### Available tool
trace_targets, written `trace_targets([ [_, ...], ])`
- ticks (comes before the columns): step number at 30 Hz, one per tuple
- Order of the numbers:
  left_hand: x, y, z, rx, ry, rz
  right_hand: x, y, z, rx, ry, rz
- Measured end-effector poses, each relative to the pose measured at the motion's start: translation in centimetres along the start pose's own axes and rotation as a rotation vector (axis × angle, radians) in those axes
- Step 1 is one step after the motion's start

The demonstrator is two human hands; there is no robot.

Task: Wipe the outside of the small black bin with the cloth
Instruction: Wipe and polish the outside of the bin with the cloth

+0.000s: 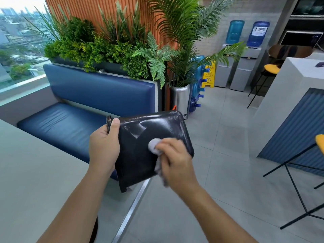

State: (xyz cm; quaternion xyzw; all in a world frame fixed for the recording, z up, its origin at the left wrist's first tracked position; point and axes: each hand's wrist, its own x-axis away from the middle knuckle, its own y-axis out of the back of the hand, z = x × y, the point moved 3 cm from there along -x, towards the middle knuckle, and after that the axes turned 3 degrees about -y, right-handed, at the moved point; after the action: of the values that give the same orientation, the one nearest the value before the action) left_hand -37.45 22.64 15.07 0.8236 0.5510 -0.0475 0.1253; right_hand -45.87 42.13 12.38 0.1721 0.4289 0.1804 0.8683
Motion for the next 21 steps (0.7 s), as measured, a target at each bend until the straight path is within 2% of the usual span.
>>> trace_targets([
  [4,1.3,-0.7,0.3,-0.082,-0.07,0.073,-4.4,1.8,-3.0,0.088,-0.186,-0.093],
  [7,1.5,-2.2,0.0,-0.083,-0.087,0.069,-3.6,-0.4,0.0,0.009,-0.1,-0.071],
  [11,0.3,-2.1,0.5,-0.106,-0.047,0.004,2.1,-2.2,2.6,-0.05,0.08,0.071],
  [14,-0.7,-0.7,1.6,-0.11,-0.012,0.015,1.6,-0.3,-1.8,-0.019,-0.048,0.021],
  [17,-0.3,-0.7,1.9,-0.168,-0.038,0.108,-2.0,0.7,-5.3,0.08,-0.23,-0.053],
  [19,0.4,-1.7,1.6,-0.196,-0.062,0.149,-3.3,0.0,-4.1,0.069,-0.229,-0.075],
  [21,0.9,-2.4,1.2,-0.207,-0.084,0.133,-2.7,-1.9,-1.3,0.016,-0.139,-0.048],
])
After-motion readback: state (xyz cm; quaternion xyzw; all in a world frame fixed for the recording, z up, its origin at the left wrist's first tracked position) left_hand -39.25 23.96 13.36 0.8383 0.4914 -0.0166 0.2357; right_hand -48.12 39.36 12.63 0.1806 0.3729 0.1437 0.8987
